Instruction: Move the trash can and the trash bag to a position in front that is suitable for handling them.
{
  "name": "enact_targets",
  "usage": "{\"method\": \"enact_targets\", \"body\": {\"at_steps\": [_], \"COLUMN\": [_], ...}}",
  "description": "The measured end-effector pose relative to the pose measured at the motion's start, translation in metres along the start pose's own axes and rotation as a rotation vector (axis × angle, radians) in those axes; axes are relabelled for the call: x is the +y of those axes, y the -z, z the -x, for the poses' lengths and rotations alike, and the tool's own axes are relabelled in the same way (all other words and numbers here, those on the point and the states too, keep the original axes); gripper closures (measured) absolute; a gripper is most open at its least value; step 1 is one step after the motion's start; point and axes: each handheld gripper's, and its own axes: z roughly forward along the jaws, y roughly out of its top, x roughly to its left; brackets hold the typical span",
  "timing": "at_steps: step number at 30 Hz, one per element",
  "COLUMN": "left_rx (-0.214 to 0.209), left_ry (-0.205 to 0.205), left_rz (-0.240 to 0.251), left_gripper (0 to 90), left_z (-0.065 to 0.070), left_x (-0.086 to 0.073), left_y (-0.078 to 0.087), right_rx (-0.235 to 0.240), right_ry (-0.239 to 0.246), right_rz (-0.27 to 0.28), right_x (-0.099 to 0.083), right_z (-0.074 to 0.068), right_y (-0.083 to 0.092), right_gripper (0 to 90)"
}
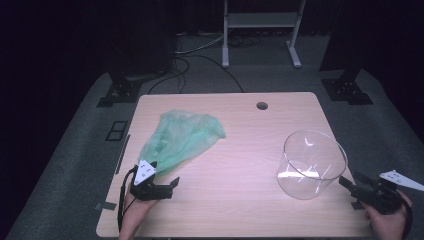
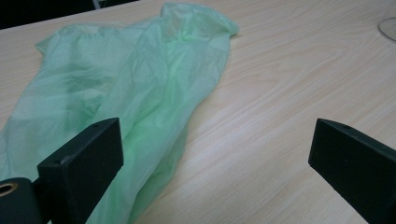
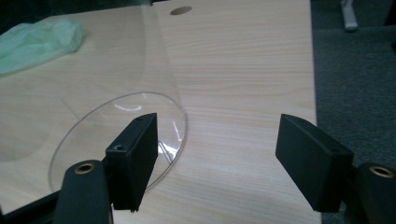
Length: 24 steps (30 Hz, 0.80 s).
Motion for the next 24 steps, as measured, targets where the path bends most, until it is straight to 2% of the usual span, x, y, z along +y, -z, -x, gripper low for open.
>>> {"method": "enact_targets", "body": {"at_steps": [4,6,7,10,13,17,21,24], "left_rx": [0.0,0.0,0.001,-0.008,-0.019,-0.036,-0.046,-0.056], "left_ry": [0.001,0.002,0.003,-0.002,-0.003,0.016,0.014,0.01], "left_rz": [-0.003,-0.004,-0.005,-0.004,-0.008,-0.002,0.016,0.011], "left_gripper": [1.9,1.9,1.9,1.9,1.9,1.9,1.9,1.9], "left_z": [0.0,0.0,0.0,0.0,0.0,-0.001,0.001,0.002], "left_x": [0.0,0.0,0.0,0.001,0.0,0.0,0.004,0.004], "left_y": [0.0,0.0,0.0,0.0,-0.002,-0.003,-0.003,-0.004], "right_rx": [0.046,0.049,0.07,0.112,0.178,0.237,0.285,0.294], "right_ry": [0.047,0.063,0.107,0.166,0.239,0.333,0.381,0.421], "right_rz": [-0.04,-0.051,-0.08,-0.117,-0.143,-0.187,-0.204,-0.211], "right_x": [0.0,0.0,0.0,0.001,0.005,0.009,0.014,0.021], "right_z": [-0.002,-0.002,-0.005,-0.009,-0.016,-0.028,-0.036,-0.043], "right_y": [-0.004,-0.005,-0.006,-0.005,-0.005,-0.01,-0.018,-0.024], "right_gripper": [29.8,30.2,31.8,31.3,30.4,29.1,28.0,26.1]}}
